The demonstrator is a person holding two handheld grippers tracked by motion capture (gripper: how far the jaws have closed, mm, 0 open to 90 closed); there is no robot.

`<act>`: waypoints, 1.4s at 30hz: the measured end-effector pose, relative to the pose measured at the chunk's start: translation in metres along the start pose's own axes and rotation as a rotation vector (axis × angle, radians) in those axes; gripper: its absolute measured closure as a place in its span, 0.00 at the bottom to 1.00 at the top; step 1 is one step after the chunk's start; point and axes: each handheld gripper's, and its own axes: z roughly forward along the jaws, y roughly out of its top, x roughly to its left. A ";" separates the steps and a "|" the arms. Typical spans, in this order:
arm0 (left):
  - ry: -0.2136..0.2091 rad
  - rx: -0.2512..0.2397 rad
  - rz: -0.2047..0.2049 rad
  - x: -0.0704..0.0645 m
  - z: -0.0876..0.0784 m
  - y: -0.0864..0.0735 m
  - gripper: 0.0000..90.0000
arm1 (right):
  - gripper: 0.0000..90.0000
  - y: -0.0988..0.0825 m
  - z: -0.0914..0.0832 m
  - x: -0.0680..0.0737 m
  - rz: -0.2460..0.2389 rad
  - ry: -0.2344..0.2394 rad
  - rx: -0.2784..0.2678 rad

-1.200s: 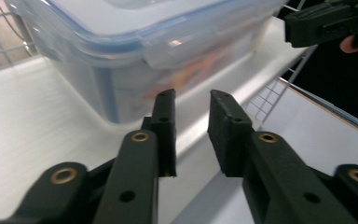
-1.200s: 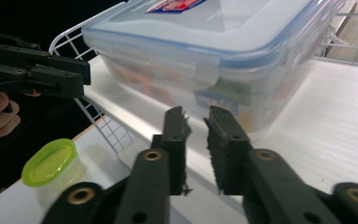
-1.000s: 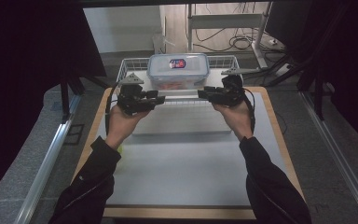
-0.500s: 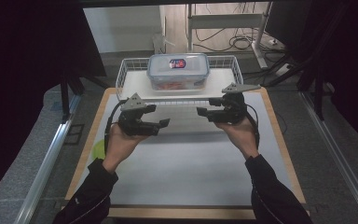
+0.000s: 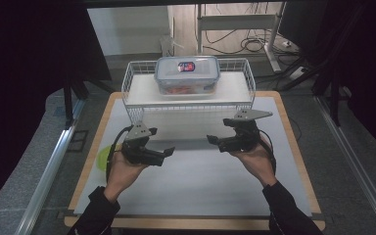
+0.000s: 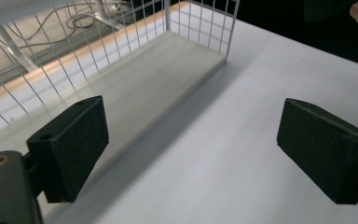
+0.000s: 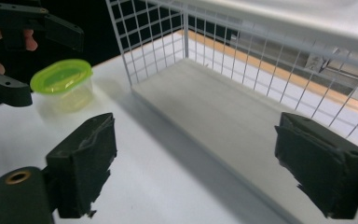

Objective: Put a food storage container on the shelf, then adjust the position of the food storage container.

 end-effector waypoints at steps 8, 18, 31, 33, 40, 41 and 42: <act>-0.007 0.024 -0.005 -0.005 0.007 -0.033 0.05 | 0.07 -0.023 0.003 0.010 0.012 0.009 0.016; -0.037 -0.021 -0.011 -0.020 -0.006 -0.063 0.04 | 0.05 -0.058 -0.003 0.024 0.022 0.024 0.033; 0.011 0.137 0.078 -0.039 0.005 -0.091 0.03 | 0.05 -0.110 -0.015 0.038 -0.003 -0.013 0.107; 0.018 0.138 0.071 -0.039 0.005 -0.090 0.03 | 0.05 -0.113 -0.014 0.037 -0.004 -0.016 0.119; 0.046 0.177 -0.010 -0.031 0.003 -0.088 0.03 | 0.05 -0.115 -0.011 0.035 0.009 -0.020 0.126; 0.030 0.164 -0.037 -0.028 0.001 -0.087 0.03 | 0.05 -0.116 -0.011 0.035 0.010 -0.022 0.130; 0.021 0.159 -0.051 -0.027 0.000 -0.086 0.03 | 0.05 -0.116 -0.010 0.035 0.009 -0.027 0.135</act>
